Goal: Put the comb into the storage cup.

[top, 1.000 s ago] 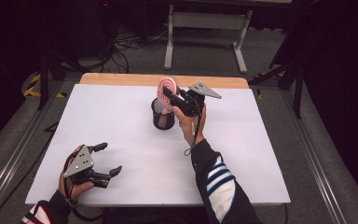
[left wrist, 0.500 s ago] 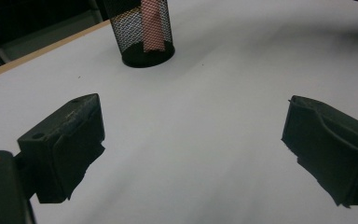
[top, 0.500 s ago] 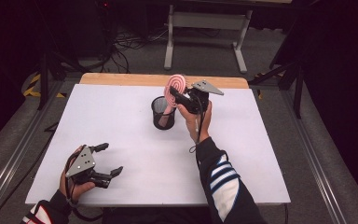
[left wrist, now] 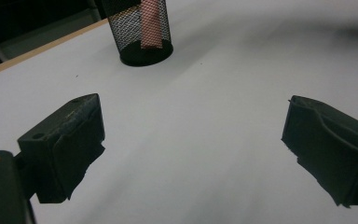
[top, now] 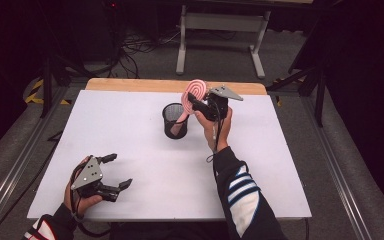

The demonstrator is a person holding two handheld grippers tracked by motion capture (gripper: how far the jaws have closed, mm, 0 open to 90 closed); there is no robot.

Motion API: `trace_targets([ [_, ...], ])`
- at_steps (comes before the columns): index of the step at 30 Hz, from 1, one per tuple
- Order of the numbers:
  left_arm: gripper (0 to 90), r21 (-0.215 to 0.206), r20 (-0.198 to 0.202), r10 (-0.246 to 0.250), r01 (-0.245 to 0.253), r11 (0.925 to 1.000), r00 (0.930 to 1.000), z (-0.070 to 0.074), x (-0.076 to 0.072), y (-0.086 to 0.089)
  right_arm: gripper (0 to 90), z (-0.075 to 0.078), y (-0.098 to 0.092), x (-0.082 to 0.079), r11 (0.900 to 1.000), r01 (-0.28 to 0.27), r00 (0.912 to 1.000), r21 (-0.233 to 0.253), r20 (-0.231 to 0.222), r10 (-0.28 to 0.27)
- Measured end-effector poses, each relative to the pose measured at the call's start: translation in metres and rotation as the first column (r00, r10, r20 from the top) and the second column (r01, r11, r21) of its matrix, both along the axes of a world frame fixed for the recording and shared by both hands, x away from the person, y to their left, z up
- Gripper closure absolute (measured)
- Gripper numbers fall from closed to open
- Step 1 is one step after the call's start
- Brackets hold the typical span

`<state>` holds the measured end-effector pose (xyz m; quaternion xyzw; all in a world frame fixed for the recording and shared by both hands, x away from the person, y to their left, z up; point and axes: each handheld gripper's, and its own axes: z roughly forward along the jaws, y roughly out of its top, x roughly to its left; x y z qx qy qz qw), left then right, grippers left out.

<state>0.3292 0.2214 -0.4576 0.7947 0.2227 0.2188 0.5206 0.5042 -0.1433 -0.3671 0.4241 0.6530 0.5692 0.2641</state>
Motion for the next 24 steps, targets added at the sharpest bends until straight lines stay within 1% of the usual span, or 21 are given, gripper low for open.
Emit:
trace_targets([
  [1, 6.5, 0.000, 0.000, 0.000, 0.000, 1.0000, 1.0000, 0.0000, -0.0001, 0.0001, 53.4, 0.0000, 0.0000, 0.0000, 1.000, 0.000, 1.0000, 0.000, 0.000, 0.000],
  [3, 6.6, 0.000, 0.001, 0.000, 0.000, 1.0000, 1.0000, 0.0003, -0.0003, 0.0004, 53.0, 0.0006, -0.0011, -0.0026, 1.000, 0.004, 0.9998, 0.005, 0.019, -0.004],
  [6, 6.6, 0.002, 0.001, 0.000, 0.000, 1.0000, 1.0000, 0.0001, -0.0003, 0.0000, 52.5, 0.0008, -0.0008, -0.0028, 1.000, 0.004, 0.9998, -0.006, 0.019, -0.004],
  [10, 6.6, 0.003, -0.001, -0.001, 0.001, 1.0000, 1.0000, -0.0002, -0.0001, -0.0001, 52.1, 0.0007, -0.0026, -0.0025, 1.000, 0.006, 0.9999, -0.009, 0.015, -0.006],
  [13, 6.6, 0.009, -0.003, 0.000, 0.000, 1.0000, 1.0000, -0.0001, 0.0006, 0.0006, 51.4, 0.0010, -0.0046, -0.0037, 1.000, 0.022, 0.9994, -0.015, 0.027, -0.022],
  [24, 6.8, 0.009, 0.001, 0.001, -0.001, 1.0000, 1.0000, 0.0003, 0.0005, 0.0013, 51.8, 0.0031, -0.0057, -0.0064, 0.999, 0.026, 0.9992, -0.028, 0.032, -0.025],
])
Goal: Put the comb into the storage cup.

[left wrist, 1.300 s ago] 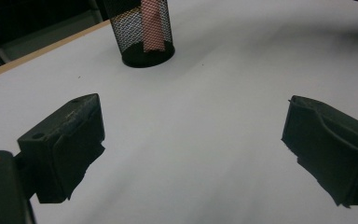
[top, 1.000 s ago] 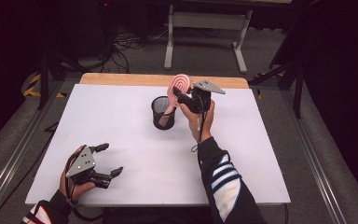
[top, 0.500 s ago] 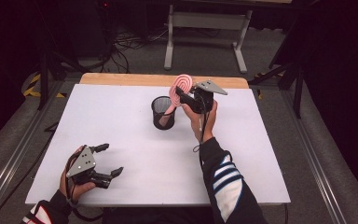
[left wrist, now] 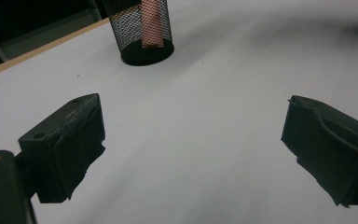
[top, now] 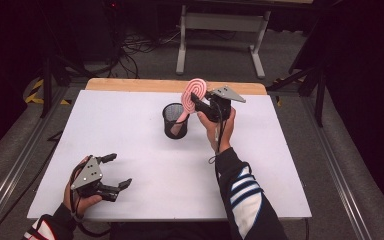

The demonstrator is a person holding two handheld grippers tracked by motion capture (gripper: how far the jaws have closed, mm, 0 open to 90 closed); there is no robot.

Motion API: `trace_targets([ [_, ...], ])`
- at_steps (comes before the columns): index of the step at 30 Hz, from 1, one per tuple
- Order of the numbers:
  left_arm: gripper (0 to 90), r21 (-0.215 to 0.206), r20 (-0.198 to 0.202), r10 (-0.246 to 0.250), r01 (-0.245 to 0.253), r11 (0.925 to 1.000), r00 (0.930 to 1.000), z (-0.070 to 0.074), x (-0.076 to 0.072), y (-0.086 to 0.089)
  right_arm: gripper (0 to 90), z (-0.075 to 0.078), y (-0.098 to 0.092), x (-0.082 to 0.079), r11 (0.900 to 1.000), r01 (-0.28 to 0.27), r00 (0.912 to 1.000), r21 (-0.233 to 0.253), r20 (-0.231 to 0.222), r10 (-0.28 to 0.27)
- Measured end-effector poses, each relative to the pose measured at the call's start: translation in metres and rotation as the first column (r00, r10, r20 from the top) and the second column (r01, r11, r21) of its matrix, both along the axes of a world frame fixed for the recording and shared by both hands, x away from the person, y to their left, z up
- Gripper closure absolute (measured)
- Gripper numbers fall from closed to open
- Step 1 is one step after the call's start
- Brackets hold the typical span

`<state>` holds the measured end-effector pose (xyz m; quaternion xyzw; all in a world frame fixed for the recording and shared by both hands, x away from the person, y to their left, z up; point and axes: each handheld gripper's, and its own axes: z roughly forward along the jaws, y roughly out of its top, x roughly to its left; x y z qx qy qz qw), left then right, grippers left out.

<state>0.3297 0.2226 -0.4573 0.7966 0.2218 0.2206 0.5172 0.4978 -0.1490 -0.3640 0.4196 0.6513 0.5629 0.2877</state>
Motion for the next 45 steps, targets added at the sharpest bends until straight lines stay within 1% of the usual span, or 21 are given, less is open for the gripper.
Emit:
trace_targets([
  [4, 6.8, 0.000, 0.001, 0.000, 0.000, 1.0000, 1.0000, 0.000, 0.000, 0.000, 51.6, 0.002, -0.001, -0.002, 1.000, -0.007, 1.0000, -0.007, 0.002, 0.007],
  [10, 6.8, 0.001, 0.001, 0.005, -0.005, 1.0000, 1.0000, 0.000, 0.000, 0.000, 51.1, 0.005, -0.005, -0.004, 1.000, -0.005, 0.9999, -0.005, 0.009, 0.005],
  [15, 6.8, -0.002, 0.002, 0.004, -0.004, 1.0000, 1.0000, 0.001, 0.000, 0.001, 51.2, 0.008, -0.007, -0.006, 1.000, -0.003, 0.9999, -0.020, 0.013, 0.003],
  [21, 6.8, 0.000, 0.002, 0.007, -0.007, 1.0000, 1.0000, 0.001, 0.000, 0.000, 51.0, 0.011, -0.011, -0.009, 1.000, 0.002, 0.9998, -0.025, 0.020, -0.001],
  [24, 6.8, 0.000, 0.002, 0.009, -0.009, 1.0000, 1.0000, 0.001, 0.000, 0.000, 51.3, 0.013, -0.013, -0.011, 1.000, 0.003, 0.9995, -0.028, 0.030, -0.002],
  [28, 6.8, 0.001, 0.002, 0.010, -0.010, 1.0000, 1.0000, 0.001, 0.000, 0.000, 51.4, 0.015, -0.014, -0.012, 0.999, 0.005, 0.9995, -0.031, 0.032, -0.004],
  [31, 6.8, 0.000, 0.004, 0.009, -0.009, 1.0000, 1.0000, 0.001, 0.000, 0.000, 51.0, 0.017, -0.016, -0.014, 1.000, 0.009, 0.9990, -0.025, 0.044, -0.008],
  [34, 6.8, -0.001, 0.004, 0.008, -0.008, 1.0000, 1.0000, 0.001, 0.000, 0.001, 51.6, 0.018, -0.016, -0.016, 1.000, 0.003, 0.9988, -0.023, 0.050, -0.001],
  [36, 6.8, 0.002, 0.003, 0.008, -0.008, 1.0000, 1.0000, 0.001, 0.000, 0.000, 51.6, 0.020, -0.015, -0.017, 0.999, -0.007, 0.9984, -0.039, 0.057, 0.009],
  [42, 6.8, 0.002, 0.004, 0.010, -0.010, 1.0000, 0.9999, 0.001, 0.000, 0.001, 51.5, 0.021, -0.014, -0.019, 0.999, -0.010, 0.9981, -0.045, 0.061, 0.013],
  [45, 6.8, 0.004, 0.004, 0.009, -0.009, 0.9999, 1.0000, 0.001, 0.000, 0.000, 51.3, 0.022, -0.014, -0.021, 0.998, -0.015, 0.9975, -0.055, 0.068, 0.019],
])
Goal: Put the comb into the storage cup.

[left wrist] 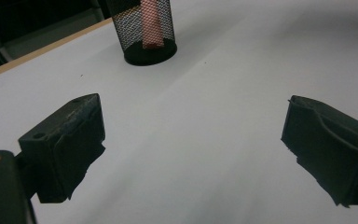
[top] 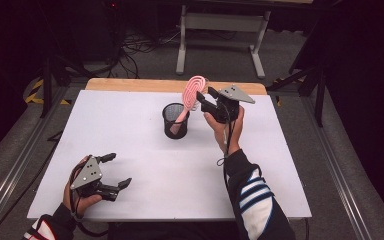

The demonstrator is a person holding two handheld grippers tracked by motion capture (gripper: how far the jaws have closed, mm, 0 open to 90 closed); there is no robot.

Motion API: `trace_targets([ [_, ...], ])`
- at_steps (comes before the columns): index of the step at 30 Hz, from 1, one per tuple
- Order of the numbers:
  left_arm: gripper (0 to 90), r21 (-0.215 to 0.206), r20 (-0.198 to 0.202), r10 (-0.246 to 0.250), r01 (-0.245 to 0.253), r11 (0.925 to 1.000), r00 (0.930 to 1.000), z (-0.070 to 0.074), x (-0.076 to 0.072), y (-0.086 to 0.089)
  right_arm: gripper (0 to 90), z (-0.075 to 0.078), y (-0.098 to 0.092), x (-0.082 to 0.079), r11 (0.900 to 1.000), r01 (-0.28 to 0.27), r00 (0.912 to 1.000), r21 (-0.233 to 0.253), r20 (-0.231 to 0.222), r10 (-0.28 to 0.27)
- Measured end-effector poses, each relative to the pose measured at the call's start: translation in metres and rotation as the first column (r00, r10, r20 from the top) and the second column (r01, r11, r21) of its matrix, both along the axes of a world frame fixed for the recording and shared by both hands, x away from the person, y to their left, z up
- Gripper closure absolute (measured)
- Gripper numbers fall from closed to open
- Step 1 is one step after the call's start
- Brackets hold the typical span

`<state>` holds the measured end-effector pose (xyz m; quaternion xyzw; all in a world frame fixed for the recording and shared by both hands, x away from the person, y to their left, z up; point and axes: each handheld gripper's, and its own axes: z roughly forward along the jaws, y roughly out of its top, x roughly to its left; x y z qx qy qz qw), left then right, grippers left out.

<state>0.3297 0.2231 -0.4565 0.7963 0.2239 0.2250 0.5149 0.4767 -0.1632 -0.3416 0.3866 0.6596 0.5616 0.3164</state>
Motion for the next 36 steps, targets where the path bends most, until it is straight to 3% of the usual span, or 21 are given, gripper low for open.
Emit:
trace_targets([
  [11, 6.8, 0.002, 0.000, 0.001, -0.001, 1.0000, 1.0000, 0.000, 0.000, -0.001, 50.2, 0.005, -0.001, -0.008, 1.000, -0.008, 0.9997, -0.017, 0.025, 0.009],
  [29, 6.8, 0.010, 0.000, 0.000, 0.000, 1.0000, 1.0000, -0.001, -0.001, -0.002, 44.1, 0.007, -0.009, -0.025, 0.995, -0.034, 0.9962, -0.090, 0.077, 0.041],
  [36, 6.8, 0.006, 0.000, 0.005, -0.005, 1.0000, 1.0000, 0.000, 0.000, -0.002, 41.4, 0.006, -0.011, -0.032, 0.995, -0.046, 0.9947, -0.083, 0.087, 0.053],
])
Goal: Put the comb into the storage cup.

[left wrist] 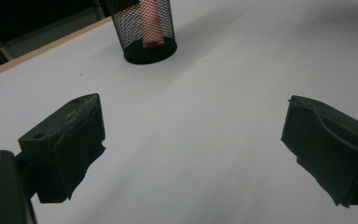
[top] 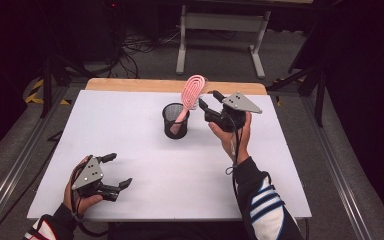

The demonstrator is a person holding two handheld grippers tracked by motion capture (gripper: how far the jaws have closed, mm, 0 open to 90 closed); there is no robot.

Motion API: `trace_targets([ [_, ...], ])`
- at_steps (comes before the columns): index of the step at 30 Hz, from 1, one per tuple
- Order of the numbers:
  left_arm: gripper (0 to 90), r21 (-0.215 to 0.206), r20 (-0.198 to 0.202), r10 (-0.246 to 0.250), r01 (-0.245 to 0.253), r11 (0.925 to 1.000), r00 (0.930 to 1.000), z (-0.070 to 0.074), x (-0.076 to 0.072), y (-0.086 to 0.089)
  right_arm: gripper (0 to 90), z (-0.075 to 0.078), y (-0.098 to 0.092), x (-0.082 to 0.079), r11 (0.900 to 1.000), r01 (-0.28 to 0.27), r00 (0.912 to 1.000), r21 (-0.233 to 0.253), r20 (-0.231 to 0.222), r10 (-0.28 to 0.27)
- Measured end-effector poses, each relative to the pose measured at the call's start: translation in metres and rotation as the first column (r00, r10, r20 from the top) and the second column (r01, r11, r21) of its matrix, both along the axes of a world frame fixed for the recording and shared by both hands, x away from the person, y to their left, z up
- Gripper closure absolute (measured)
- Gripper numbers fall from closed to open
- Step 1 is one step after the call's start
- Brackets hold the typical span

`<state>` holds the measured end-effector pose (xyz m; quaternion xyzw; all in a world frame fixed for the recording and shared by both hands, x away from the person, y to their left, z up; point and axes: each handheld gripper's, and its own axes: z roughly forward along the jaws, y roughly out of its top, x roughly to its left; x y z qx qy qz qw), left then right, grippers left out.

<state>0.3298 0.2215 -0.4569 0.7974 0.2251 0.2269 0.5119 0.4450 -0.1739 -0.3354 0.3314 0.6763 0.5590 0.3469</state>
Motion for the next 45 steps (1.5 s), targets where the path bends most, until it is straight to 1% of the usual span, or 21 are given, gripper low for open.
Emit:
trace_targets([
  [3, 6.8, 0.002, 0.000, -0.002, 0.002, 1.0000, 1.0000, 0.000, 0.000, 0.000, 40.2, 0.000, -0.002, -0.002, 1.000, -0.004, 1.0000, 0.001, 0.004, 0.004],
  [7, 6.8, 0.005, 0.002, -0.003, 0.003, 1.0000, 1.0000, 0.000, -0.001, -0.001, 37.9, 0.001, -0.006, -0.006, 0.999, -0.025, 0.9997, 0.024, 0.000, 0.025],
  [10, 6.8, 0.003, 0.002, -0.001, 0.001, 1.0000, 1.0000, 0.000, 0.000, -0.001, 36.4, 0.000, -0.010, -0.009, 0.999, -0.030, 0.9995, 0.023, 0.008, 0.030],
  [11, 6.8, 0.002, 0.002, -0.002, 0.002, 1.0000, 1.0000, 0.000, 0.000, -0.001, 36.1, 0.000, -0.010, -0.009, 0.999, -0.033, 0.9995, 0.026, 0.003, 0.033],
  [15, 6.8, 0.005, 0.000, -0.001, 0.001, 1.0000, 1.0000, 0.000, 0.000, 0.000, 34.2, -0.002, -0.013, -0.011, 0.999, -0.032, 0.9995, 0.014, 0.008, 0.032],
  [19, 6.8, 0.003, -0.004, 0.002, -0.002, 1.0000, 1.0000, -0.001, 0.001, 0.000, 30.8, -0.003, -0.014, -0.016, 0.999, -0.031, 0.9991, -0.017, 0.027, 0.032],
  [26, 6.8, 0.008, -0.003, 0.000, 0.000, 1.0000, 1.0000, -0.001, 0.001, -0.002, 28.6, -0.006, -0.015, -0.022, 0.999, -0.037, 0.9986, -0.031, 0.036, 0.038],
  [27, 6.8, 0.006, -0.001, 0.001, -0.001, 1.0000, 1.0000, -0.001, 0.001, -0.002, 27.8, -0.007, -0.015, -0.023, 0.999, -0.033, 0.9984, -0.043, 0.043, 0.035],
  [34, 6.8, 0.007, -0.001, 0.001, -0.001, 1.0000, 1.0000, -0.001, 0.001, -0.002, 24.0, -0.009, -0.017, -0.029, 0.998, -0.044, 0.9973, -0.037, 0.058, 0.046],
  [38, 6.8, 0.011, 0.001, 0.002, -0.002, 0.9999, 1.0000, -0.001, 0.000, -0.002, 22.8, -0.011, -0.017, -0.032, 0.997, -0.052, 0.9967, -0.052, 0.059, 0.055],
  [40, 6.8, 0.013, 0.004, 0.000, 0.000, 0.9999, 1.0000, -0.001, -0.001, -0.003, 21.5, -0.013, -0.015, -0.036, 0.996, -0.053, 0.9958, -0.072, 0.070, 0.058],
  [42, 6.8, 0.017, 0.003, -0.002, 0.002, 0.9998, 1.0000, -0.001, -0.001, -0.003, 19.8, -0.015, -0.014, -0.039, 0.995, -0.059, 0.9951, -0.079, 0.075, 0.065],
  [45, 6.8, 0.019, 0.001, -0.002, 0.002, 0.9998, 1.0000, -0.001, -0.001, -0.003, 17.1, -0.016, -0.012, -0.043, 0.993, -0.053, 0.9944, -0.104, 0.086, 0.062],
])
